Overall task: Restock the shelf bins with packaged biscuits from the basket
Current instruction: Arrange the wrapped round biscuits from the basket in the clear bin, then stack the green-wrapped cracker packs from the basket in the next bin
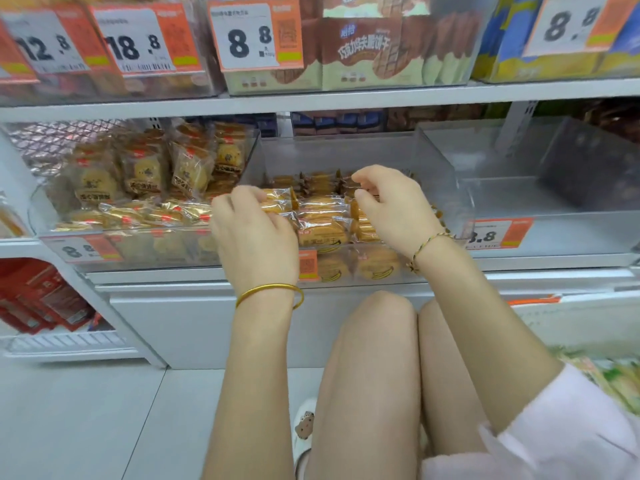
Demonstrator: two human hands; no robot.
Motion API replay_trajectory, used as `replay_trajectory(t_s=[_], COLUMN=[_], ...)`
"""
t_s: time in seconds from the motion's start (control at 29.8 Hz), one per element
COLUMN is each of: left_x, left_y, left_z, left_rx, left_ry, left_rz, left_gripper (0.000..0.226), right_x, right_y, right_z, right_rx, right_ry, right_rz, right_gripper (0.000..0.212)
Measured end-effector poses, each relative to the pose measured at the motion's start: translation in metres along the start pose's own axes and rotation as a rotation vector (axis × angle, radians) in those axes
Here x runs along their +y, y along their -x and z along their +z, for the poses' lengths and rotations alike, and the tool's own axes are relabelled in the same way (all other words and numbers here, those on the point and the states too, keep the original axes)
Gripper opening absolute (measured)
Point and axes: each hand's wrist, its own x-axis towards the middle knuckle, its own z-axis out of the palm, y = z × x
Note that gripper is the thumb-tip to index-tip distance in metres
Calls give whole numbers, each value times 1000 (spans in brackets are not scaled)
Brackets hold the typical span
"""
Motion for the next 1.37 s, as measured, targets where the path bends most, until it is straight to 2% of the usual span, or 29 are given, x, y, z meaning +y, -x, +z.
replay_trajectory(t_s=[0.2, 0.57, 0.74, 0.84, 1.14, 1.37], left_x=[17, 78, 117, 137, 160, 157], left_y=[16, 64, 101, 132, 216, 258], left_z=[26, 88, 122, 151, 238, 278], left_rx=[-108, -358, -500, -658, -1138, -1309], left_ry=[109, 372, 455, 453, 192, -6], left_rz=[207, 395, 539, 586, 693, 757], left_gripper=[25, 27, 25, 27, 27, 31], right_x=[8, 76, 136, 181, 298, 338], right_y=[3, 32, 66, 89, 164, 202], right_z=[-3, -45, -79, -89, -81, -78], right_rx=[3, 216, 370, 400, 238, 42], right_ry=[-12, -41, -91, -69, 84, 119], right_rz=[-7, 109, 257, 392, 781, 964], right_gripper=[35, 34, 33, 29, 29, 33])
